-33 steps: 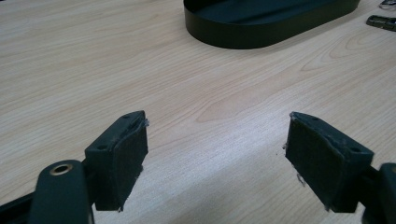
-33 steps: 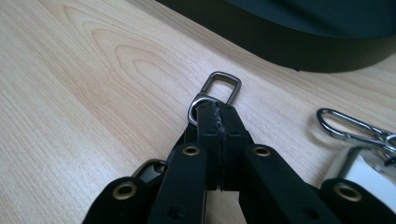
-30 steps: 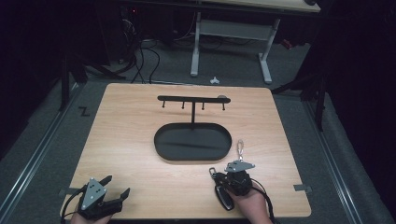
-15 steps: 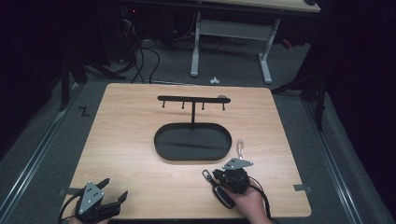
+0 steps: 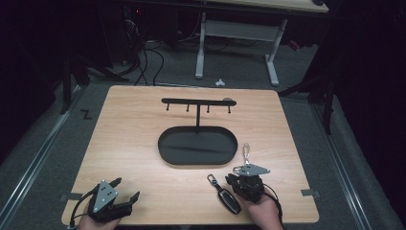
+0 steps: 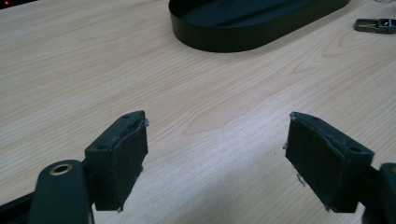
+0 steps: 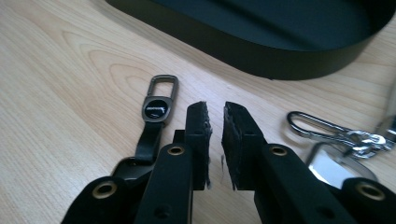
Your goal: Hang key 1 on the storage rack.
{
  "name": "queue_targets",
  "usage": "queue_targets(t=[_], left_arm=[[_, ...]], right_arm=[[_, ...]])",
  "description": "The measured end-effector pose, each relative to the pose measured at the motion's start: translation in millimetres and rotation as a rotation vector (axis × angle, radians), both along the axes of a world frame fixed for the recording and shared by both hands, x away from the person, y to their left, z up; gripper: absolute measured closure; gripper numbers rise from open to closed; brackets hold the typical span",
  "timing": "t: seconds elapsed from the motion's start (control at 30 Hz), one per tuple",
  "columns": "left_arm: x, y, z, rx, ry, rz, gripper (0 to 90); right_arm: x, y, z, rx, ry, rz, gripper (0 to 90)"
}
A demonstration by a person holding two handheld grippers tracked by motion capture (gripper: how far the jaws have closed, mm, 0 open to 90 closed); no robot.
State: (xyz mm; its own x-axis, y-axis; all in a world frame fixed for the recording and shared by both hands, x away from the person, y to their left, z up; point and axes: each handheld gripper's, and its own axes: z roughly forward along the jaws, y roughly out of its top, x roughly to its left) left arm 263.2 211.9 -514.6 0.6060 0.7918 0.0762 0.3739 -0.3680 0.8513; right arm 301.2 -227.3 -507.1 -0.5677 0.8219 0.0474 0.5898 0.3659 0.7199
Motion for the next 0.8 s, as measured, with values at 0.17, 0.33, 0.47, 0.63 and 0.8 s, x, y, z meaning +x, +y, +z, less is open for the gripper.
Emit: queue_targets(t=[0.17, 0.33, 0.47, 0.63, 0.8], left_arm=[[5.8, -5.6, 0.4, 0.006, 0.001, -0.029, 20.9], [9.8, -6.5, -0.3, 0.006, 0.01, -0.037, 20.9], [11.1, -6.1, 1.0, -0.007, 0.011, -0.039, 21.0], [11.8, -8.5, 1.1, -0.014, 0.008, -0.047, 21.1], [13.8, -13.9, -0.4, -0.004, 0.015, -0.066, 21.1]], right_arm=[[2.5, -5.5, 10.2, -0.052, 0.056, -0.03, 79.8], [8.9, -7.1, 15.4, -0.121, 0.113, -0.054, 78.0], [18.9, -5.5, 22.2, -0.181, 0.179, -0.054, 75.8], [24.1, -2.4, 32.4, -0.251, 0.217, -0.048, 68.9], [27.1, 1.6, 38.6, -0.347, 0.264, -0.023, 65.4]])
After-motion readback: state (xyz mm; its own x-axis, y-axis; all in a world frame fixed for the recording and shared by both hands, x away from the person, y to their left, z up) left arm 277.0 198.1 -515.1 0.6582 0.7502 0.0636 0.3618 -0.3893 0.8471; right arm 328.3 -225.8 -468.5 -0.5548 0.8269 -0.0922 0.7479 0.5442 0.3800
